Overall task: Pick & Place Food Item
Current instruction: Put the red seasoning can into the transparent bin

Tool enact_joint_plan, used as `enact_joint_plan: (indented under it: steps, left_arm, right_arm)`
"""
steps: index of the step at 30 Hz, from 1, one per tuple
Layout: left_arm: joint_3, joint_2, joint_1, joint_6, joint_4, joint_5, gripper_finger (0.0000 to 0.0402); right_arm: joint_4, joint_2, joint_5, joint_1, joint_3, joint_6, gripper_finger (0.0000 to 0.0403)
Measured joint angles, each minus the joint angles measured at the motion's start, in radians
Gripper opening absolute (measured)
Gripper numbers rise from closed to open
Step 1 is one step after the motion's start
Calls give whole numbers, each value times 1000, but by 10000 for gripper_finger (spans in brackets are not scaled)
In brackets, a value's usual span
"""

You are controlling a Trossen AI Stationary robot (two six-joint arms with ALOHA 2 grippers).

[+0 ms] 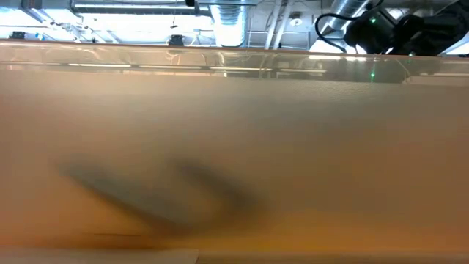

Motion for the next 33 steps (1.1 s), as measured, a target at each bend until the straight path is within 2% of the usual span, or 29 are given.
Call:
enact_joint_plan:
  steps: [10,20,33]
  left_arm:
    - [0,0,-22,19,0,1,333]
    - [0,0,-21,19,0,1,333]
    - [0,1,-29,19,0,2,333]
  right_arm:
    - [33,0,-20,1,0,-44,246]
    - [75,-5,-50,13,0,-20,249]
    - [73,-4,-42,103,0,77,240]
